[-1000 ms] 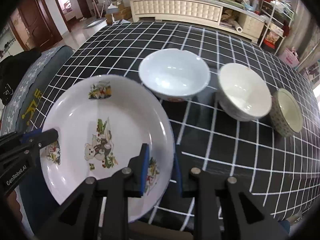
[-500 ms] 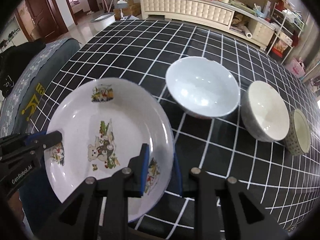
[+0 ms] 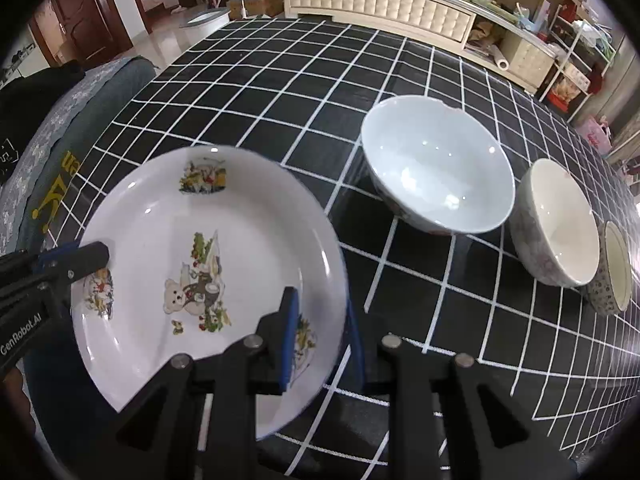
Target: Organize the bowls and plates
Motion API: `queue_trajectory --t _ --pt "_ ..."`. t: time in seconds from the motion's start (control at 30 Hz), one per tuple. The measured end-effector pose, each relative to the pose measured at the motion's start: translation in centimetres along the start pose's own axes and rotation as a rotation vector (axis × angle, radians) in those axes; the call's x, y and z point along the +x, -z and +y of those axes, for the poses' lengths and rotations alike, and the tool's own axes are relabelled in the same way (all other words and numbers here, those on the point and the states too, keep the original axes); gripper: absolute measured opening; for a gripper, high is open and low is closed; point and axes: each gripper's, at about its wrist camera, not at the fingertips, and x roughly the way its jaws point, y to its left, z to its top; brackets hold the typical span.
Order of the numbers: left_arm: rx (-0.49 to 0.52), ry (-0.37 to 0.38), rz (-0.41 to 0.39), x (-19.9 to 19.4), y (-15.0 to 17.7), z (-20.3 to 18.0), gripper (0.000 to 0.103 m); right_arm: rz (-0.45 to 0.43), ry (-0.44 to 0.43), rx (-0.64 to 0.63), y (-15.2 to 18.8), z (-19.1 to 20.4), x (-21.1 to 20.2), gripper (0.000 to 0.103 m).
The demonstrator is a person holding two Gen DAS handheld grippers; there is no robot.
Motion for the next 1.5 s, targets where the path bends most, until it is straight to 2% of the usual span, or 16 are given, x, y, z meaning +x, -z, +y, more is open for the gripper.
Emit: queue_trajectory --t 0.33,0.43,0.53,0.6,0.67,0.77,0.97,1.17,1.27,1.47,1.5 --pt "0.006 -0.001 -0.008 0.0 0.3 -0.1 0.012 0.021 -0.001 0.003 0.3 0.1 0.3 0.028" --pt "0.026 -0.007 -0.01 -0.2 0.4 -0.4 0.016 0.034 -0.022 0.017 0.6 0.0 0.4 0.031" --pt "0.031 0.005 -0.004 -0.6 0.6 -0.8 0.029 0.033 -0.019 0.024 0.8 -0.2 0.2 0.05" --pt "0.051 -0.047 -0.018 -1.0 0.9 -1.2 0.05 0.027 -0.027 0.032 1.0 -0.3 0.0 0.051" --pt "0.082 -0.074 -0.042 -1.5 1.1 -1.6 0.05 0.014 -0.048 0.046 1.1 -0.5 -0.6 0.056" --pt "0.091 -0.047 -0.045 -2.0 1.2 -1.9 0.05 -0.022 -0.054 0.059 1.2 -0.8 -1.9 0.07" --pt "0.097 -0.038 -0.074 -3.7 1.2 -2.9 0.05 -0.092 -0.063 0.098 1.6 -2.5 -4.9 0.079" --pt "0.106 -0.008 -0.121 -5.8 0.9 -4.8 0.05 -0.164 -0.04 0.119 2.4 -4.5 -8.0 0.083" --pt "0.121 0.006 -0.147 -6.8 0.9 -6.0 0.057 -0.197 -0.036 0.13 2.7 -5.5 -9.6 0.084" --pt "0.164 0.048 -0.197 -9.0 0.8 -8.8 0.057 -0.25 -0.019 0.148 3.3 -7.4 -12.3 0.085" --pt "0.174 0.054 -0.207 -9.3 0.7 -9.3 0.06 -0.255 -0.017 0.15 3.4 -7.6 -12.6 0.085"
